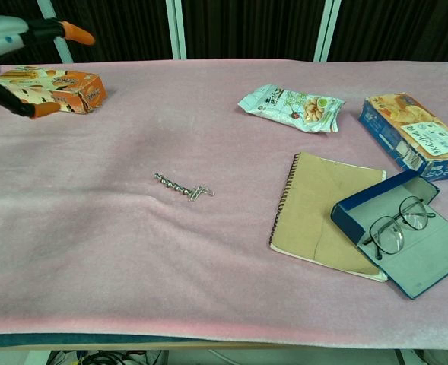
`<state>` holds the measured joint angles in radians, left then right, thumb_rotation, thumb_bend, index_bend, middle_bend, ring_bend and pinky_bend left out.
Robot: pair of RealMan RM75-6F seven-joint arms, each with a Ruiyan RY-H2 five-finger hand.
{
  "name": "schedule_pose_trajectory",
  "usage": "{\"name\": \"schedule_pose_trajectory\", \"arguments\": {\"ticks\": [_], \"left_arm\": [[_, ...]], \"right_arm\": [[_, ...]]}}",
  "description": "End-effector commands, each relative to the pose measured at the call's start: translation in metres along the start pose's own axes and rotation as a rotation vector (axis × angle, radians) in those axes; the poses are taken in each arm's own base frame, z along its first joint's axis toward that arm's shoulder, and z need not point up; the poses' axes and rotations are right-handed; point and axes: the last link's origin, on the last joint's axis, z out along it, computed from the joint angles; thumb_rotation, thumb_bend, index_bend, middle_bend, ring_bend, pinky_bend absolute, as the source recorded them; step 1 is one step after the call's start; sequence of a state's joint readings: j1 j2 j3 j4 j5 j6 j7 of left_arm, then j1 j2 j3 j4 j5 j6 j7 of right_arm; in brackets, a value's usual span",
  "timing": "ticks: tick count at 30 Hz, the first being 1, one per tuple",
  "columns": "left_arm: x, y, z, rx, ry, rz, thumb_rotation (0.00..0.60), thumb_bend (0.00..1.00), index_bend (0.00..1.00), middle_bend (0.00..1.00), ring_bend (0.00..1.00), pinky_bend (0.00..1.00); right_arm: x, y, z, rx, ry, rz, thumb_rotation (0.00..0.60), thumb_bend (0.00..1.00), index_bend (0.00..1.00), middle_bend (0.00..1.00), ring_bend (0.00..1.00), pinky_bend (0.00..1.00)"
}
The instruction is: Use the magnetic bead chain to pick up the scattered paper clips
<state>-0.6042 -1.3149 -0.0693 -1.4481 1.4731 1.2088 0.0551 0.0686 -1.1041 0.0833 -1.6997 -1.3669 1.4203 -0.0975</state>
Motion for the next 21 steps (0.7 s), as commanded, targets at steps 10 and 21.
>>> {"name": "schedule_pose_trajectory", "arguments": {"ticks": [10,21], "left_arm": [[0.022,-0.042,-0.135,0.282,0.022,-0.018,0.600,0.33,0.18,0.00,0.00,0.00],[0.022,-0.055,-0.192,0.439,-0.046,-0.159,0.600,0.33,0.17,0.01,0.00,0.00]], "right_arm": [[-0.002,-0.003,-0.001,0.009,-0.004,-0.023,0.600,0.16,0.00,0.02,0.08,0.17],[-0.001,-0.004,-0.001,0.027,0.022,-0.034,0.600,0.16,0.00,0.00,0.08,0.17]]}}
